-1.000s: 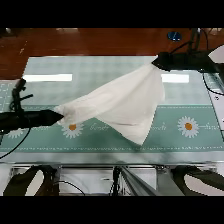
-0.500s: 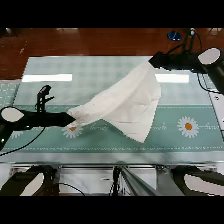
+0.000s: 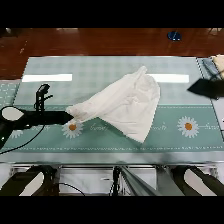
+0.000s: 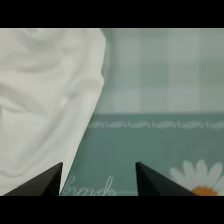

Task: Fold the shirts.

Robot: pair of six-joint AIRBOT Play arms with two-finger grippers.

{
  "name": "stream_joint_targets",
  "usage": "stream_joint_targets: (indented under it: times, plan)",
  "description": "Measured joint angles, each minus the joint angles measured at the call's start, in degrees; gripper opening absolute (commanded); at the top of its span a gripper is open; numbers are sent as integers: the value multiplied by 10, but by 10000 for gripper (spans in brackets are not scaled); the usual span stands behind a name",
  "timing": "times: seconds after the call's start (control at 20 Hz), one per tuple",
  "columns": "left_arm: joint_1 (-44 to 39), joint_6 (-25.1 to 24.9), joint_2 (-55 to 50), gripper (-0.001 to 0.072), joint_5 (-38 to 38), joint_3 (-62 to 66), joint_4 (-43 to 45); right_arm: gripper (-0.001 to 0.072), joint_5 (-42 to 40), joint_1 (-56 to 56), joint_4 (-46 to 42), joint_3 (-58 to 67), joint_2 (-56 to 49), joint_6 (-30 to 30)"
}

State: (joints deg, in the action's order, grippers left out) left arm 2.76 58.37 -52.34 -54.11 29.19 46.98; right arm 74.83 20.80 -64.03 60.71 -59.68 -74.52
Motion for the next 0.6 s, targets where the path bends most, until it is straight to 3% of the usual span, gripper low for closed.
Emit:
stream_joint_targets:
  times: [0.3,0.6]
  plan:
    - [1,-20,0,40,1,0,0,610,3,54,163,-290,95,18]
    - [1,-31,0,41,1,0,1,609,-58,-5,207,-393,111,-9]
